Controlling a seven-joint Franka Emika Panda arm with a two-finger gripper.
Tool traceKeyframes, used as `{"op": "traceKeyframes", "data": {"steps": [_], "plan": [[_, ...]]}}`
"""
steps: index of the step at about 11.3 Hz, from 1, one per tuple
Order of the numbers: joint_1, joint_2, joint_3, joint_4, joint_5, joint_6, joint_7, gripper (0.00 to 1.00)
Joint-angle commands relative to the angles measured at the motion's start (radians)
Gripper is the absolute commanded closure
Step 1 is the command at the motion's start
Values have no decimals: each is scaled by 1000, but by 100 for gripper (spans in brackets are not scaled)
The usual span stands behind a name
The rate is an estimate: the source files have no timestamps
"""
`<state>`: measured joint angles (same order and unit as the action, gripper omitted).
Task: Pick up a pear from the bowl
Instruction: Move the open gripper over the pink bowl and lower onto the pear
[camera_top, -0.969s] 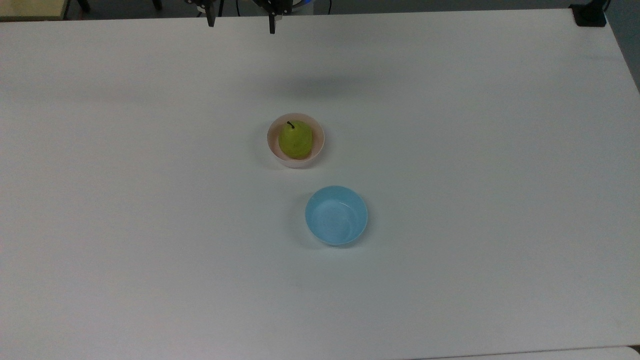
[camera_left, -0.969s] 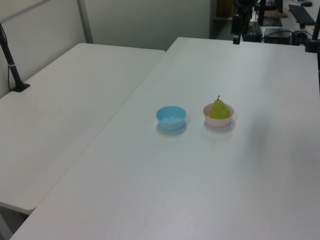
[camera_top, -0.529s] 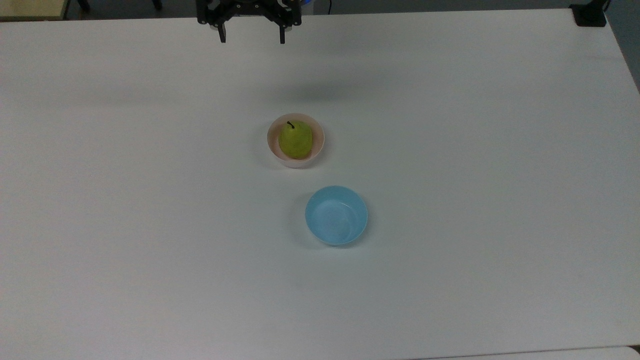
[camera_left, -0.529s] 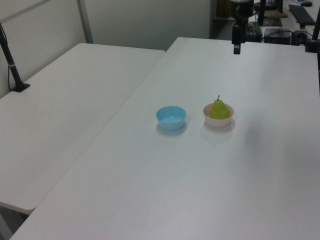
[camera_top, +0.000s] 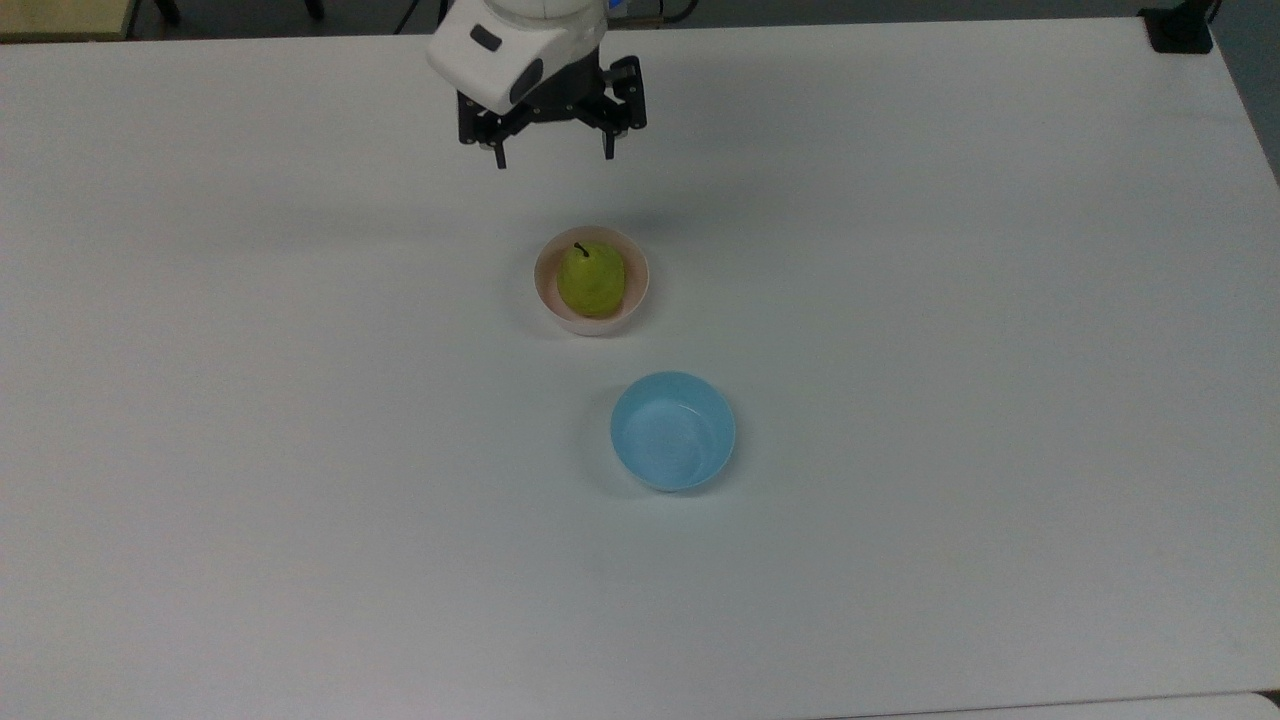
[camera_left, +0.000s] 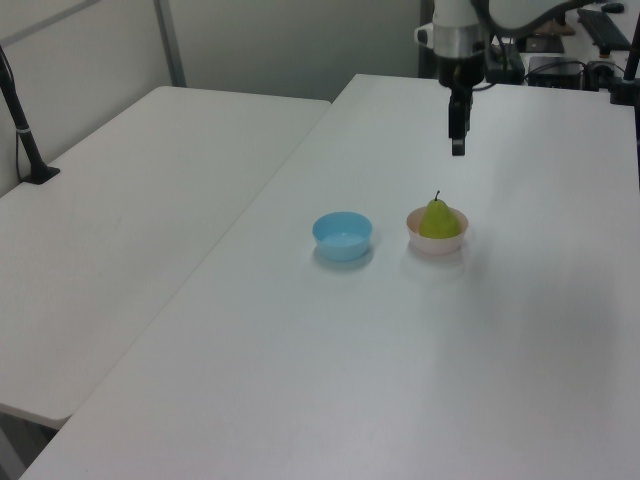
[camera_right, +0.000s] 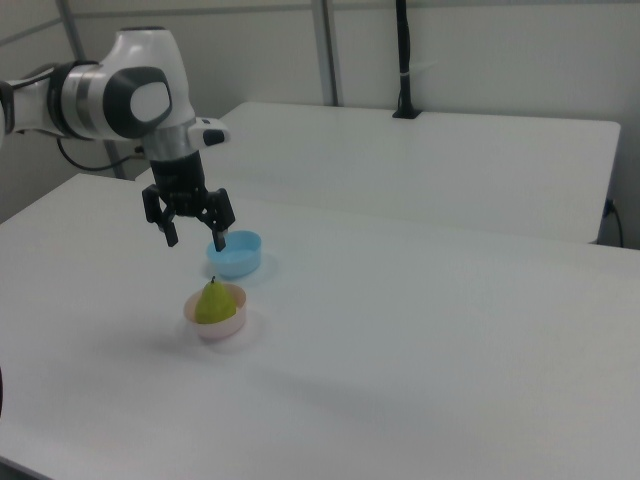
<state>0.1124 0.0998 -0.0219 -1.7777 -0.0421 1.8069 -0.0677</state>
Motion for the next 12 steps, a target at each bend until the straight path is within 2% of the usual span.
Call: {"op": "traceKeyframes", "data": {"steps": [1, 5, 12], "plan": [[24, 37, -7, -37, 18, 74, -23, 0], [49, 90, -9, -83, 4, 167, -17, 0], [53, 178, -9, -86, -16, 247, -12, 4]]}}
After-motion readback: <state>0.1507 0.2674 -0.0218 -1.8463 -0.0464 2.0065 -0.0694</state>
